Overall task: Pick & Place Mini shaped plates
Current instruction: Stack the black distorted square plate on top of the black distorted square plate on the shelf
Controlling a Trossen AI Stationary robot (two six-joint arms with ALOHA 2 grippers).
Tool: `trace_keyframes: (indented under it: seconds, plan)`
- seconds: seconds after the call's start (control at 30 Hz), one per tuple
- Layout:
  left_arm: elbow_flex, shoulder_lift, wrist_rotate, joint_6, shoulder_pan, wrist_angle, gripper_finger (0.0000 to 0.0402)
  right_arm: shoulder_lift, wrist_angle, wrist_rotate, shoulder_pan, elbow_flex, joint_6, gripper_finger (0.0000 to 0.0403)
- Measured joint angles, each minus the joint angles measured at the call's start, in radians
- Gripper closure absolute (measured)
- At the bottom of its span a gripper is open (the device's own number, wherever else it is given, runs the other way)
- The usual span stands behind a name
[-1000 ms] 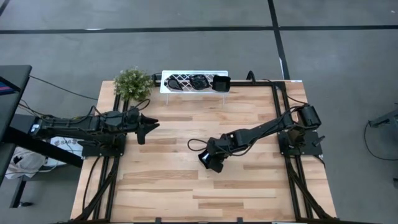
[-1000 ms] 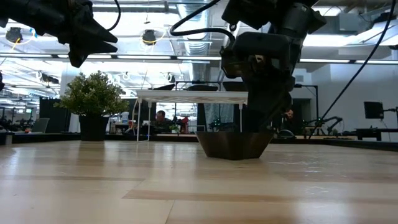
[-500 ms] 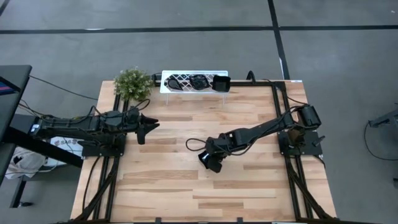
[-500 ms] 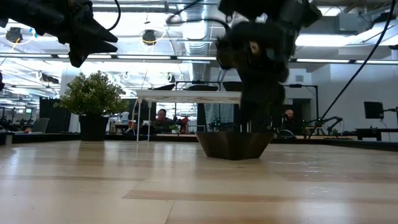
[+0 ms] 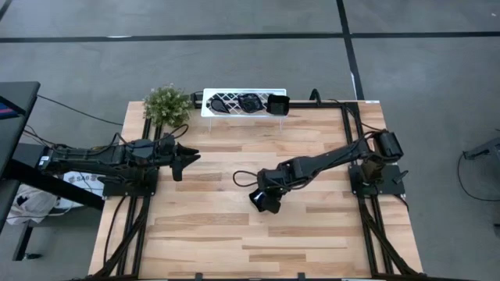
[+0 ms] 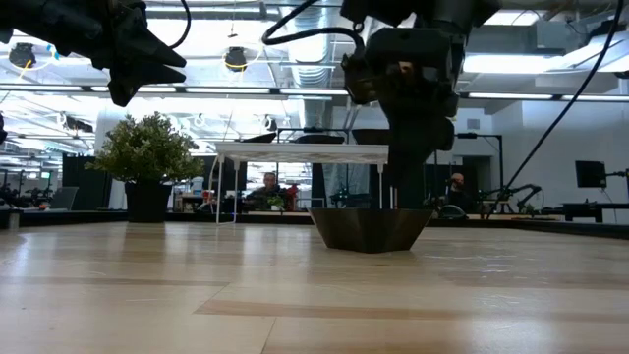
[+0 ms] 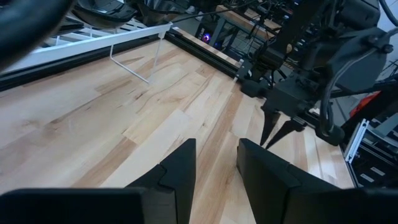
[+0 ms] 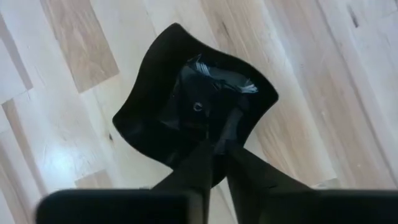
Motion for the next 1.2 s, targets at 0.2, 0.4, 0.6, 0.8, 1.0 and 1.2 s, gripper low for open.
trace_keyframes:
  seconds: [0.2,0.4,0.6,0.8,1.0,1.2]
  plan:
    - [0.000,0.000,0.000,0.002,0.000,0.000,0.0280,0.031,-0.007,-0.018,0.004,0.000,0.011,0.0311]
    - [0.000,0.000,0.000,0.002,0.000,0.000,0.0280,0.122,0.033,-0.079,0.004,0.000,0.005,0.0283]
    - [0.000,0.000,0.000,0.002,0.000,0.000,0.0280,0.136,0.076,-0.086,0.004,0.000,0.016,0.0271]
    - [0.000,0.000,0.000,0.002,0.000,0.000,0.0280,0.134,0.076,-0.088,0.003,0.000,0.015,0.0308]
    - [0.000,0.000,0.000,0.002,0.000,0.000,0.0280,0.134,0.075,-0.106,0.000,0.000,0.012,0.0346]
    - [0.000,0.000,0.000,0.002,0.000,0.000,0.0280,0.128,0.073,-0.128,-0.010,0.000,0.012,0.0353]
